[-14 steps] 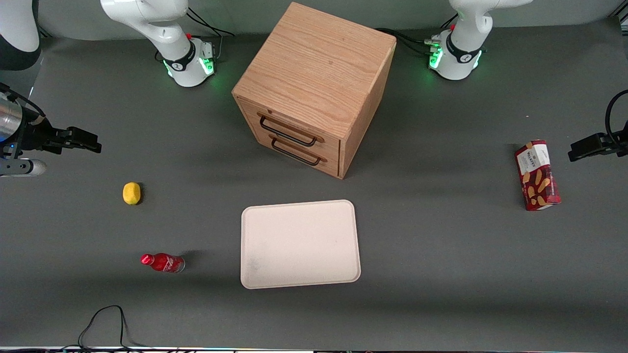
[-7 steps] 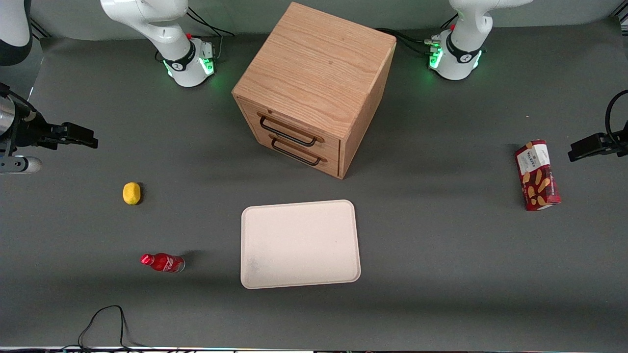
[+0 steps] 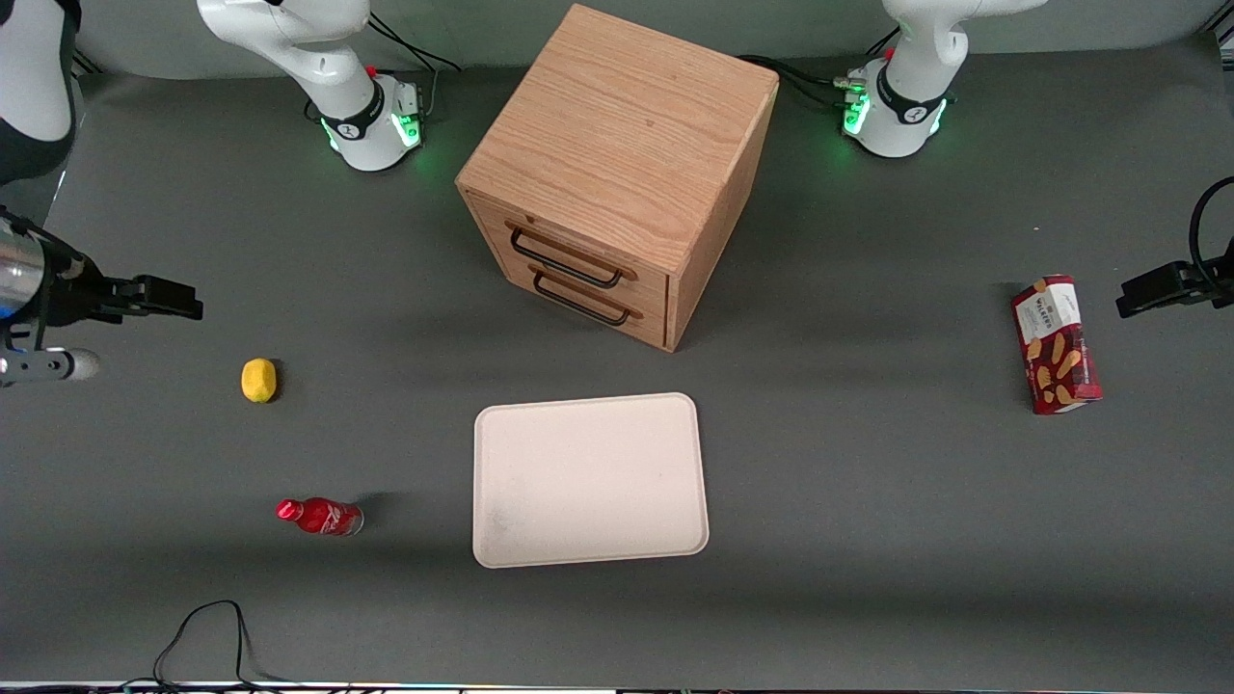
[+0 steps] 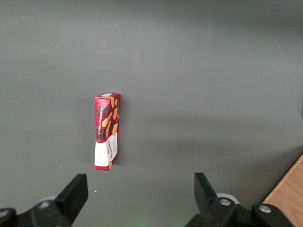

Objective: Place coke bottle on tray
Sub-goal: 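Move the right gripper down toward the red Coca-Cola bottle, then lower the open right gripper around the bottle and close it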

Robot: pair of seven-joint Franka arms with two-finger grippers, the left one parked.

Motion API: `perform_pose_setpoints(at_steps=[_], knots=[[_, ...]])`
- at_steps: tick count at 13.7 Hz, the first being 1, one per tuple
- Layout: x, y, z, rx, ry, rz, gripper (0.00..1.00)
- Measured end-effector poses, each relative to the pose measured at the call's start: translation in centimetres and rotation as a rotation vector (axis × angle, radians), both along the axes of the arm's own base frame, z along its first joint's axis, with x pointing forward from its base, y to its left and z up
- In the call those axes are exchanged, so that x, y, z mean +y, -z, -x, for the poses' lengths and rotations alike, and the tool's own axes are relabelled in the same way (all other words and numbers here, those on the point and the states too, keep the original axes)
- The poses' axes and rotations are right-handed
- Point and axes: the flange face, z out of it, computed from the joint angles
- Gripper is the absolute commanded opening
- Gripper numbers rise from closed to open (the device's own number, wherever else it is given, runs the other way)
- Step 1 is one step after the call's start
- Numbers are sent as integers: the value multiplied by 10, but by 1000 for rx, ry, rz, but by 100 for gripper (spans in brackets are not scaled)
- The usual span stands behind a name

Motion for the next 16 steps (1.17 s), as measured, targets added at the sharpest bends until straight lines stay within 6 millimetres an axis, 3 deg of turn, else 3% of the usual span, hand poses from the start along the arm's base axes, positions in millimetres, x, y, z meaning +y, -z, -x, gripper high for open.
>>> perform_pose_setpoints(at_steps=[8,12,16], knots=[[22,32,-51,-31,-33,-6,100],[26,64,-79,-77,-38,-10,100],[46,105,-109,-127,-66,-34,99]])
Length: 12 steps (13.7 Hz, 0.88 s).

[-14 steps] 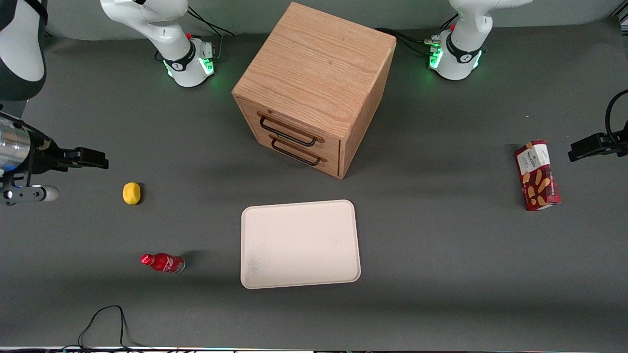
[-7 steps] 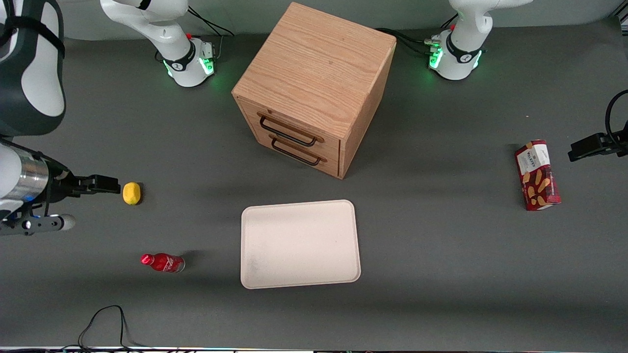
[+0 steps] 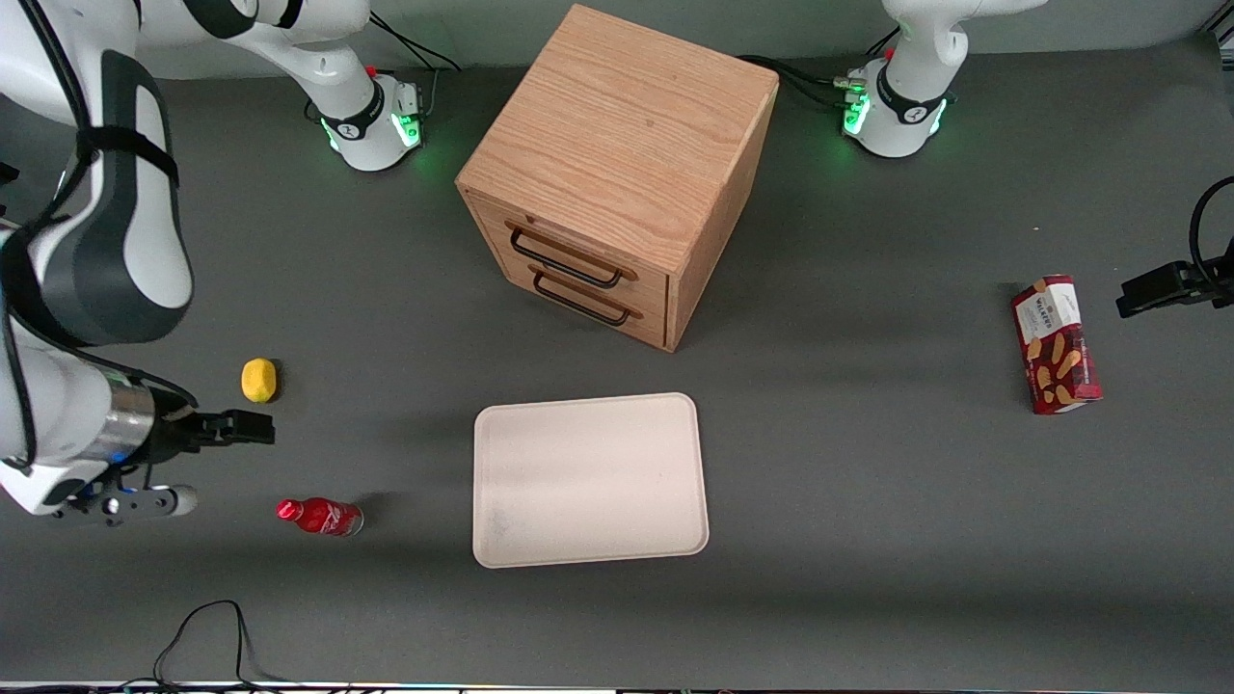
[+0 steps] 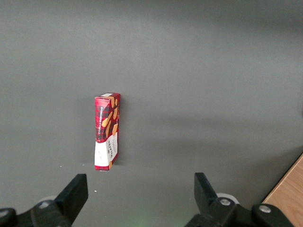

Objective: Place coke bottle on tray
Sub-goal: 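Lower the open right gripper around the bottle and close it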

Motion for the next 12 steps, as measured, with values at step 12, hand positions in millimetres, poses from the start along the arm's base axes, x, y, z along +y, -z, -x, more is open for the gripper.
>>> perform_pose_setpoints(at_steps=[12], knots=[[-10,128,-45,16,-115,31,96]])
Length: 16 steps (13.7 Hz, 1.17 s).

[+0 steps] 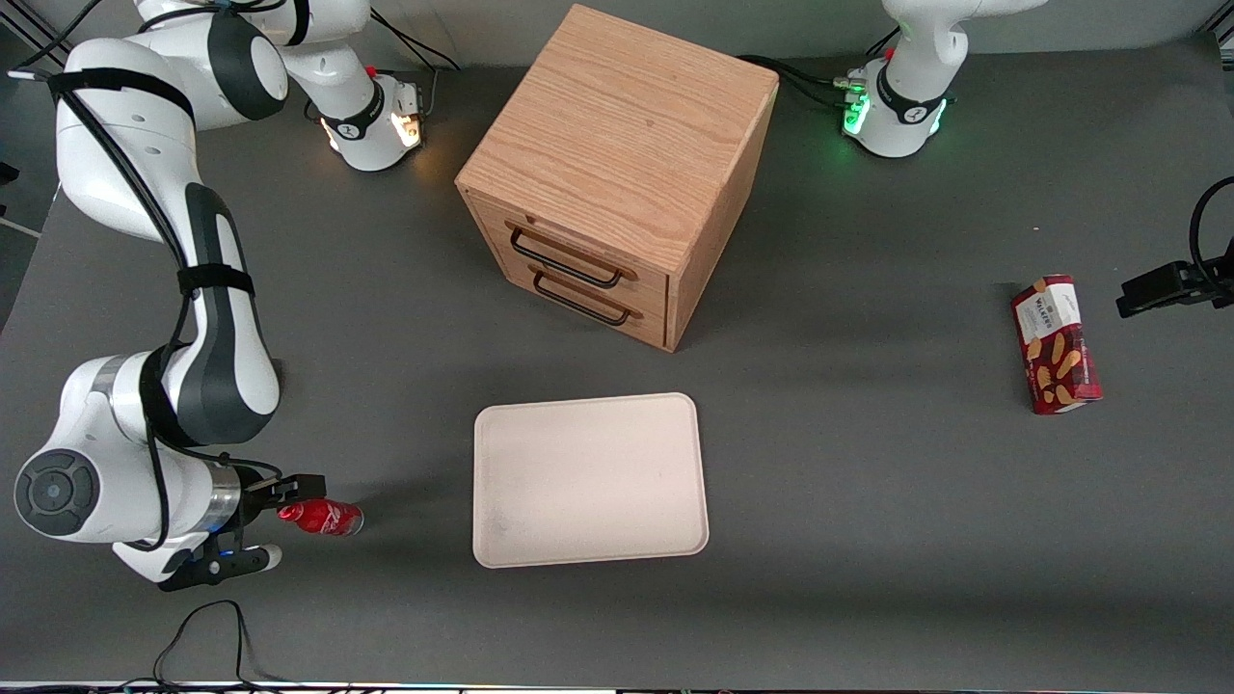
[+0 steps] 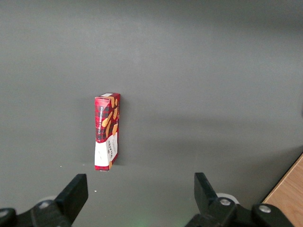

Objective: Place coke bottle on tray
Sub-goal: 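Lower the open right gripper around the bottle and close it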

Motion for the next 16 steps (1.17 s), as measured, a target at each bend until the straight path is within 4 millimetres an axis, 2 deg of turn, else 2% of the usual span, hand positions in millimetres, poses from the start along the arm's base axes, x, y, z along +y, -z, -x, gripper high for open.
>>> perform_pose_setpoints(at_steps=[3,5,7,8,9,12,16], knots=[[-5,17,-2,10,-3,-1,94],[-5,21,-3,9,-4,-1,93],[-5,20,-3,7,-5,-2,86],[-5,19,-4,4,-5,-2,76],[-5,18,-4,2,-5,-2,51],[-5,18,-4,1,-5,-2,0],[-5,18,-4,4,-5,-1,0]])
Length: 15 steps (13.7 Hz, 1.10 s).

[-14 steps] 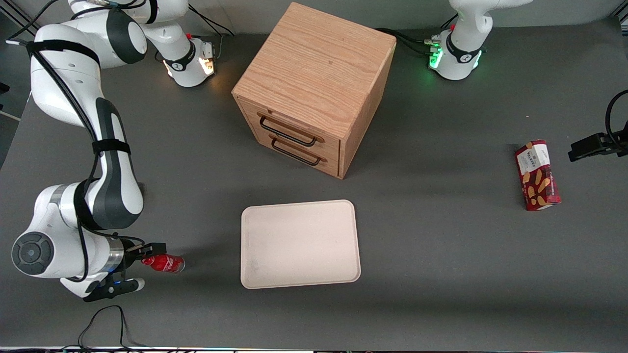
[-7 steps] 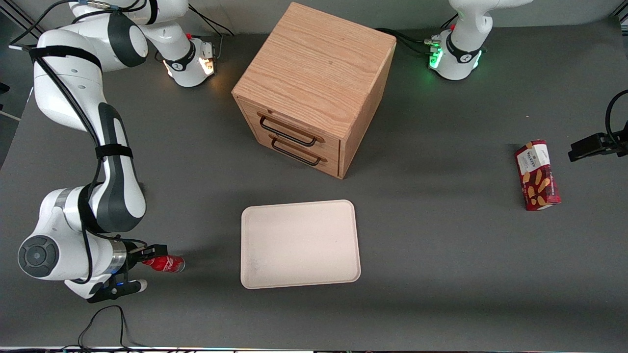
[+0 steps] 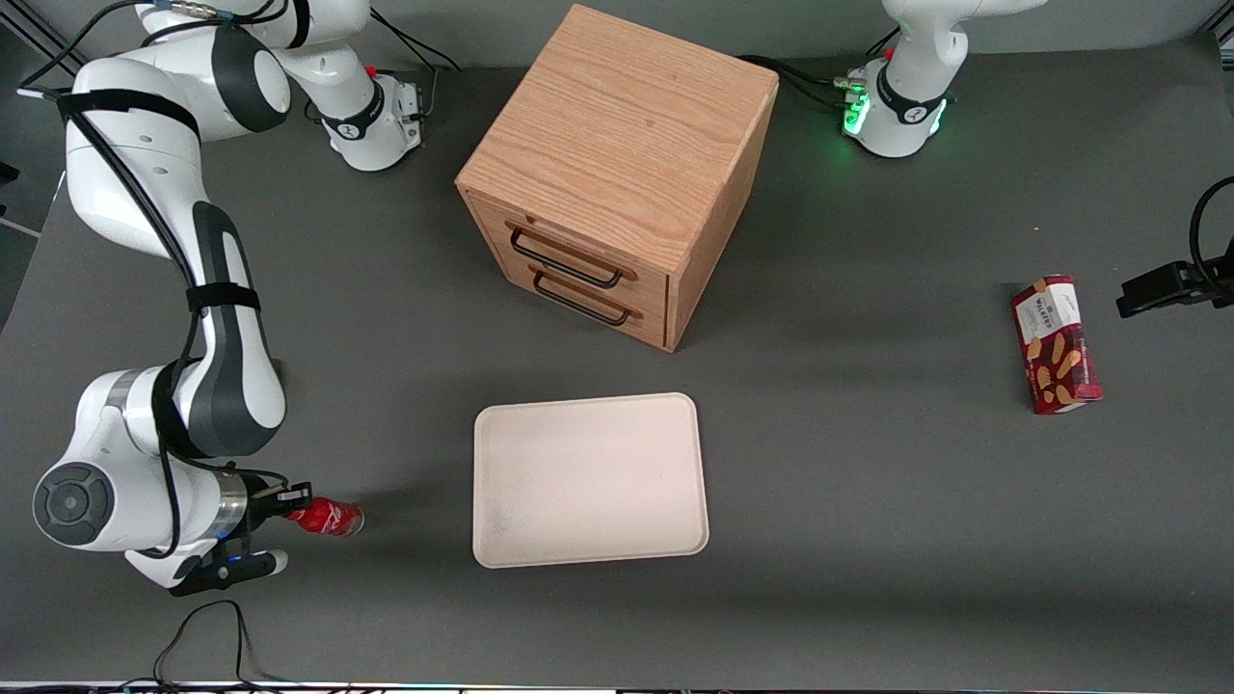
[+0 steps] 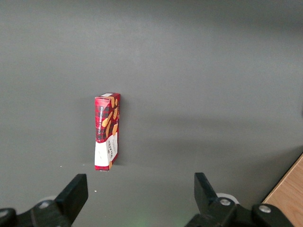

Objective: Place coke bottle on tray
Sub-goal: 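Lower the open right gripper around the bottle and close it, then lift the bottle with the right gripper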

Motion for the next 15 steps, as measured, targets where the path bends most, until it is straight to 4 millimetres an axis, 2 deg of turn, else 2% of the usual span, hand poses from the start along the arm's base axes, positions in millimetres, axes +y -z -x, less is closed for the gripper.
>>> perform_pose_setpoints(at_steps=[6,8,9,11,15], knots=[[0,0,3,27,4,3,0],[-1,-6,8,68,9,7,0],[-1,-16,11,85,11,9,0],[-2,-51,19,97,15,12,0],[-5,-146,47,82,44,20,0]])
